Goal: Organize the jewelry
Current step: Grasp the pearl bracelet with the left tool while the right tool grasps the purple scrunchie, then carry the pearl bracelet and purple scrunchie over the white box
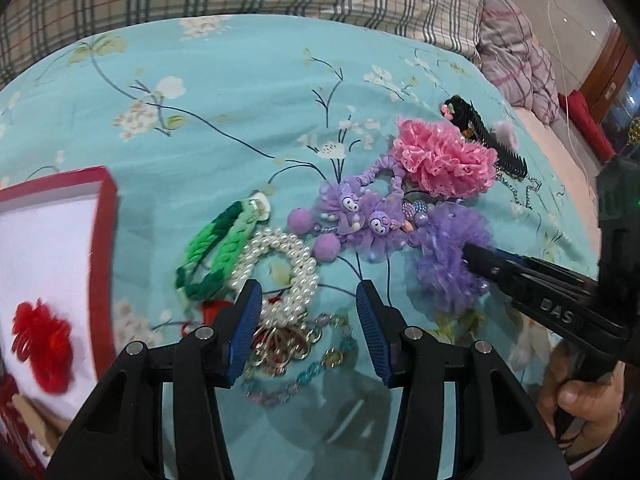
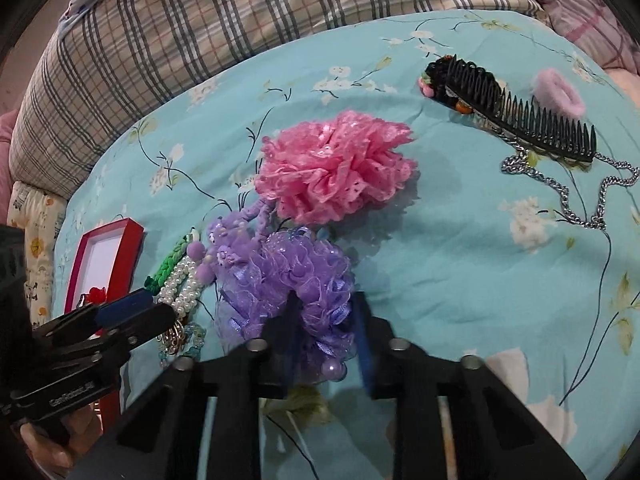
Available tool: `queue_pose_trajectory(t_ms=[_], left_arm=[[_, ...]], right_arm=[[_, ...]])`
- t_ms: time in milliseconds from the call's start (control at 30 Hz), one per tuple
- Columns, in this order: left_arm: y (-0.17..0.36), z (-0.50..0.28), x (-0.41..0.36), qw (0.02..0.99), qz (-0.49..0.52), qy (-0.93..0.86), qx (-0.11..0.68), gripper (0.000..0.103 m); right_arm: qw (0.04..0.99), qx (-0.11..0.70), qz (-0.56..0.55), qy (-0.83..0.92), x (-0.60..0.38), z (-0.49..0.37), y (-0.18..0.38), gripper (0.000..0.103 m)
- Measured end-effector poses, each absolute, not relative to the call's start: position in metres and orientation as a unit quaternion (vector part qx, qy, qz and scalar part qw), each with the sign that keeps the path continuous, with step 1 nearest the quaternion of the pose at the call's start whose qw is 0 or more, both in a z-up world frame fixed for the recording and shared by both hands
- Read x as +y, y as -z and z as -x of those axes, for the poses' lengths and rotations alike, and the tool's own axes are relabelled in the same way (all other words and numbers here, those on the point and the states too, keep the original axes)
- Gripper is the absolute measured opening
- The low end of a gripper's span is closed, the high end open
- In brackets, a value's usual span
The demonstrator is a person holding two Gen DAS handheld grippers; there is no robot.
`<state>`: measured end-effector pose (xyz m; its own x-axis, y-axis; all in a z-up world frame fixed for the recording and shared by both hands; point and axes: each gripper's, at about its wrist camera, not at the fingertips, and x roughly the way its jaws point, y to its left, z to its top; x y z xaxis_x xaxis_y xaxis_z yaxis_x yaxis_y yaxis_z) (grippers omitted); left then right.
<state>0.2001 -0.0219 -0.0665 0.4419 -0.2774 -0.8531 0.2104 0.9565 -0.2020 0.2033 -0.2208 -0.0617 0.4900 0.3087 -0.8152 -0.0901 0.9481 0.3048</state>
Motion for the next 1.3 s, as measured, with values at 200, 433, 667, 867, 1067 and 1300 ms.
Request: queue_pose_trajectory(t_ms=[200,433,667,867,1067,1300], left_arm=[[0.079,-0.211,-0.031,0.840,0.019,0.154,0.521,0.028],[0.091,-0.214,-0.032,0.829,0.010,0.167,0.533,0.013],[0.076,-0.198,-0.022,0.840,0.021,0.174,0.514,0.011],[0.055,-0.181,-0.008,0.850,0.042,0.173,0.496,0.010],[0.031,-0.169,0.006,0.862,0.066,0.169,0.473,0.009],[0.012,-0.151,0.027,0.874,0.088,0.155,0.452,0.009]], right_arm=[[0.866,0.471,-0.120,-0.116,-0.232,-0.192,0.047,0.013],[0.867,0.463,-0.135,-0.127,-0.233,-0.189,0.042,0.013],[0.869,0.459,-0.131,-0.129,-0.228,-0.182,0.035,0.013],[0.872,0.455,-0.126,-0.132,-0.224,-0.174,0.023,0.013],[0.873,0.453,-0.121,-0.137,-0.213,-0.165,0.015,0.013],[0.872,0.452,-0.113,-0.153,-0.195,-0.157,0.007,0.013]])
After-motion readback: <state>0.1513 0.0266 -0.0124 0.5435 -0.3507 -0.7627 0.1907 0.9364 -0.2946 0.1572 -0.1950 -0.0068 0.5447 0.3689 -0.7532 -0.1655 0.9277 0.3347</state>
